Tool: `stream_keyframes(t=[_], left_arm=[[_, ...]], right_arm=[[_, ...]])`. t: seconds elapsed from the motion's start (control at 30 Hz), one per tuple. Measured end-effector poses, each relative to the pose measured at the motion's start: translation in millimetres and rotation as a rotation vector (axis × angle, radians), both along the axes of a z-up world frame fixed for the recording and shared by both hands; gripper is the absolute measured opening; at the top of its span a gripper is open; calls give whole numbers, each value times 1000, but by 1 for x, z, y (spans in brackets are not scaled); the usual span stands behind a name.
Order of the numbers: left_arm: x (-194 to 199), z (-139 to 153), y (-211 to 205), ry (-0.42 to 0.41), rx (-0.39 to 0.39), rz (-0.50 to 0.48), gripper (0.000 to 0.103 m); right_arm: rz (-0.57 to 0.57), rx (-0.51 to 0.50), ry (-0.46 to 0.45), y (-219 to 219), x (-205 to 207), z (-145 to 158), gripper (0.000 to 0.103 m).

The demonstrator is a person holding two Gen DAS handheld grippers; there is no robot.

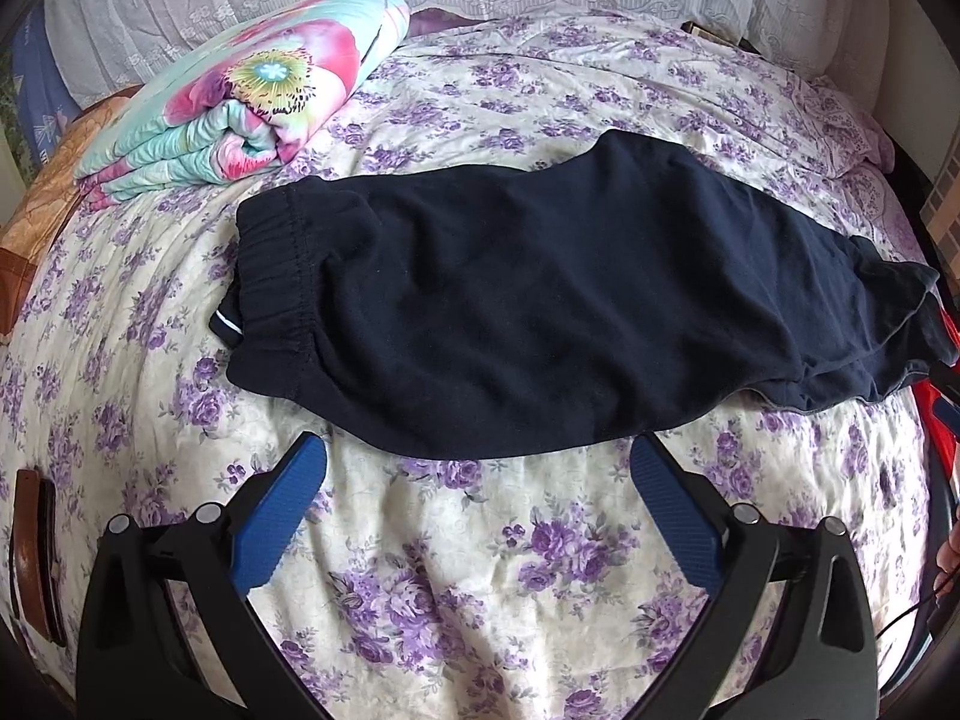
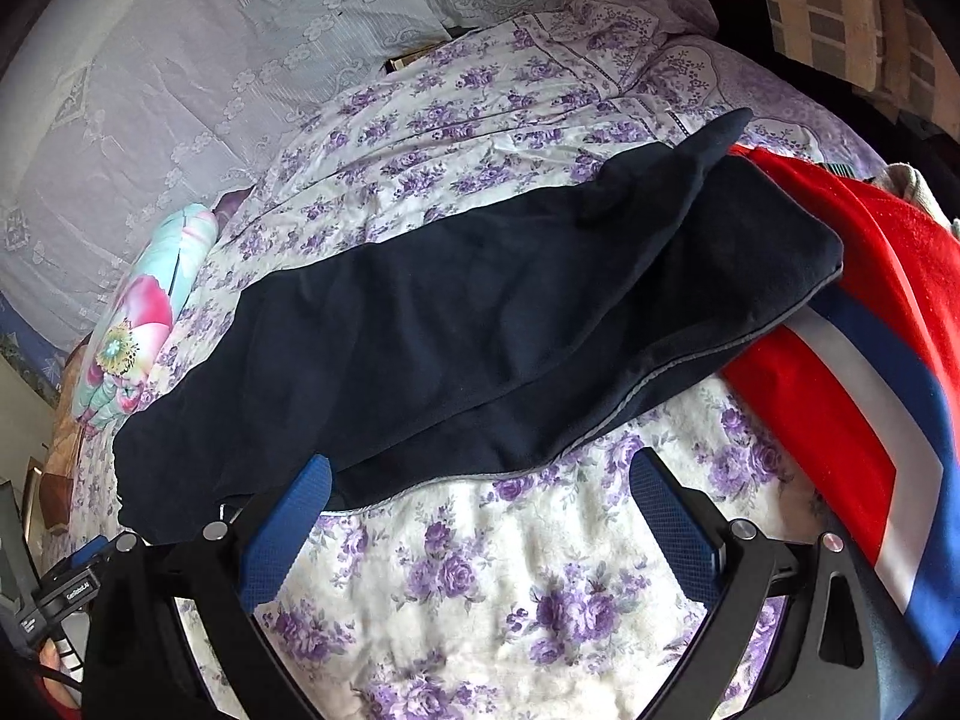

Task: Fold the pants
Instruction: 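Lift both tools back and reposition over the navy sweatpants, then grasp the waistband of the navy sweatpants with the left gripper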

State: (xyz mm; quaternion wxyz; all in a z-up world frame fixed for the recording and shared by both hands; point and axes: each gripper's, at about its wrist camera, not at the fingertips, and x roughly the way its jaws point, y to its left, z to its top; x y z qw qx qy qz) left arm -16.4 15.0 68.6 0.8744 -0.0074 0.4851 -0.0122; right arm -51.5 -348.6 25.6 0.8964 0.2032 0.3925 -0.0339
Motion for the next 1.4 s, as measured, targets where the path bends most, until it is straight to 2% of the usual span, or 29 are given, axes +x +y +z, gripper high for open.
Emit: stream_keyframes(t=[0.57, 0.67, 0.77, 0.83, 0.97, 1.0, 1.1, 1.2, 1.33, 1.37, 1.4], left_arm=[[16, -21, 12, 65, -17, 42, 99], [20, -27, 14, 88, -37, 44, 99], [27, -34, 20, 108, -92, 31, 99], [32, -39, 34, 120, -173, 50, 99], [37, -52, 80, 155, -468, 169, 98], [36, -58, 97, 164, -578, 220, 98], [32, -73, 124, 180, -774, 337, 98], [35, -82, 134, 204, -867, 388, 98], [44, -83, 134, 207, -902, 396, 97], [46, -84, 133, 208, -912, 397, 96], [52, -81, 132, 208, -922, 394, 87]], right_arm=[[12, -51, 39, 1, 33, -9, 100], [7, -48, 50, -1, 37, -14, 100], [5, -39, 59, -1, 39, -18, 100], [5, -35, 67, -1, 40, -21, 100], [4, -27, 78, 1, 40, -26, 100], [1, -23, 80, 1, 40, -27, 100], [-6, -3, 94, 0, 39, -33, 100], [-9, 23, 106, 1, 38, -38, 100], [3, 45, 107, 3, 39, -40, 100], [7, 44, 105, 3, 39, -40, 100], [11, 44, 103, 4, 40, -39, 100]])
